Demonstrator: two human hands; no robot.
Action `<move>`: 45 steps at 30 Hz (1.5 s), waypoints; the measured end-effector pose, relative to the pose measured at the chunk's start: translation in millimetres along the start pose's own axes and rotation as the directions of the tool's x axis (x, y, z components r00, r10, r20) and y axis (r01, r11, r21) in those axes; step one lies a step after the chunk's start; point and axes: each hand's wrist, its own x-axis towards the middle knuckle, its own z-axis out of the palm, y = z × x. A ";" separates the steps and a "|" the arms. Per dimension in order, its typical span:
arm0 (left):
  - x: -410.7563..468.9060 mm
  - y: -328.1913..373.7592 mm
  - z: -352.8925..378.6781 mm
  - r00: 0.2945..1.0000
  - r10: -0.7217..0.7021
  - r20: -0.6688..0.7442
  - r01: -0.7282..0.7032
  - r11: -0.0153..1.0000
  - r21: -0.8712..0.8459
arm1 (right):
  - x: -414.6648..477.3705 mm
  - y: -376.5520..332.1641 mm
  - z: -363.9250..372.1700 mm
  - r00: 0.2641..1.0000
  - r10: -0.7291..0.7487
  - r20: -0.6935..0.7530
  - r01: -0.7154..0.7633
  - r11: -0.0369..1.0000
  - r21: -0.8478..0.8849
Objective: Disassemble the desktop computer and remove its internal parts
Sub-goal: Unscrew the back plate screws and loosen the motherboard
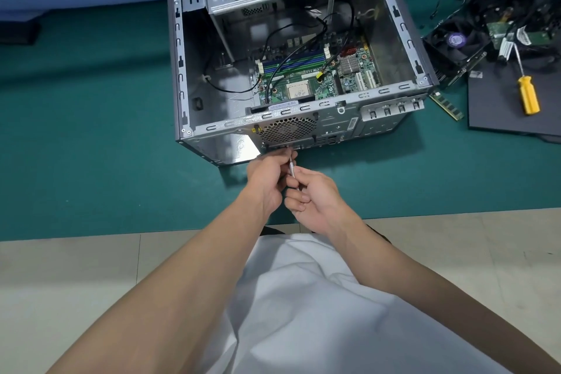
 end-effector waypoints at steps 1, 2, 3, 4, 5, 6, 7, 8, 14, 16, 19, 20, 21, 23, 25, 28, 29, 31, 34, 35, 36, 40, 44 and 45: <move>0.9 0.4 -0.3 1.000 -0.004 0.000 0.004 1.000 0.026 | -0.2 -1.0 -0.4 0.999 0.025 0.023 -0.025 0.999 0.028; 1.9 0.8 -0.9 1.000 -0.008 -0.002 0.008 0.999 0.045 | -0.8 -2.3 -0.8 0.998 0.047 0.044 -0.049 0.998 0.043; 2.8 1.1 -1.3 1.000 -0.010 -0.004 0.010 0.998 0.055 | -1.4 -4.0 -1.1 0.996 0.062 0.062 -0.065 0.997 0.046; 3.6 1.3 -1.5 1.000 -0.011 -0.006 0.011 0.998 0.059 | -1.8 -5.5 -1.4 0.995 0.066 0.072 -0.069 0.997 0.038; 3.9 1.3 -1.6 1.000 -0.014 -0.008 0.014 0.998 0.057 | -2.0 -6.7 -1.1 0.996 0.060 0.067 -0.062 0.998 0.019; 3.7 1.1 -1.5 1.000 -0.018 -0.008 0.018 0.999 0.048 | -2.2 -7.4 -0.7 0.998 0.046 0.046 -0.045 0.999 -0.011; 3.5 1.3 -1.4 1.000 -0.020 -0.007 0.021 0.999 0.037 | -1.6 -7.6 0.7 1.000 0.024 0.014 -0.023 0.999 -0.049; 3.5 1.2 -1.3 1.000 -0.022 -0.008 0.022 0.999 0.027 | -1.0 -6.8 2.6 1.000 -0.004 -0.022 0.002 0.995 -0.097; 3.6 -0.6 -0.8 1.000 0.001 -0.013 0.000 0.999 0.043 | 4.0 9.6 16.4 0.938 -0.273 -0.215 0.124 0.841 -0.526; 3.2 -1.1 -0.4 1.000 0.010 -0.006 -0.009 0.999 0.042 | 4.1 11.1 18.1 0.871 -0.421 -0.253 0.080 0.631 -0.771; 0.6 -0.4 0.4 1.000 0.008 0.015 -0.008 1.000 -0.028 | 3.7 13.4 26.5 0.803 -0.541 -0.250 0.020 0.443 -0.896; -0.6 0.2 1.1 1.000 0.014 0.024 -0.013 0.999 -0.041 | 3.4 13.7 29.8 0.797 -0.549 -0.250 0.019 0.437 -0.899; -1.2 0.8 2.3 0.999 0.023 0.028 -0.022 0.999 -0.039 | 3.1 13.6 32.0 0.797 -0.553 -0.244 0.021 0.429 -0.903; -1.5 1.8 4.1 0.999 0.035 0.023 -0.035 0.999 -0.018 | 2.2 11.6 32.8 0.808 -0.543 -0.226 0.017 0.406 -0.914; 0.2 2.6 4.7 1.000 0.014 0.016 -0.015 1.000 0.015 | -0.7 7.0 29.3 0.843 -0.492 -0.217 0.016 0.426 -0.904; 3.0 4.8 2.1 1.000 -0.013 0.015 0.012 0.997 0.073 | -9.6 -0.3 19.3 0.947 -0.258 -0.193 0.015 0.636 -0.772; 4.7 5.4 0.7 1.000 -0.001 0.021 -0.001 0.997 0.078 | -13.5 -2.3 16.5 0.974 -0.165 -0.154 0.005 0.696 -0.718; 5.6 6.9 -1.1 0.998 0.031 0.047 -0.036 0.995 0.097 | -20.2 -4.2 13.9 0.993 -0.077 -0.091 -0.002 0.751 -0.660; 4.8 6.8 -2.9 0.995 0.046 0.085 -0.056 0.991 0.124 | -20.7 -2.6 16.7 0.972 -0.176 -0.155 0.003 0.670 -0.742; 4.8 6.1 -3.3 0.995 0.053 0.080 -0.063 0.989 0.136 | -20.0 -0.8 17.5 0.953 -0.237 -0.189 -0.011 0.594 -0.804; 4.2 5.5 -3.5 0.996 0.064 0.066 -0.074 0.986 0.151 | -19.4 0.7 17.8 0.933 -0.293 -0.210 -0.033 0.509 -0.860; 4.4 1.3 -0.6 0.996 0.088 0.004 -0.088 0.982 0.170 | -19.3 0.5 14.9 0.903 -0.371 -0.217 -0.056 0.400 -0.915; 8.1 3.1 -0.9 0.998 0.037 0.041 -0.042 0.992 0.122 | -22.1 -6.9 12.1 0.974 -0.173 -0.149 0.002 0.659 -0.752; 9.0 3.7 -2.0 0.997 0.033 0.068 -0.041 0.991 0.127 | -23.0 -7.9 12.3 0.984 -0.127 -0.122 0.004 0.708 -0.706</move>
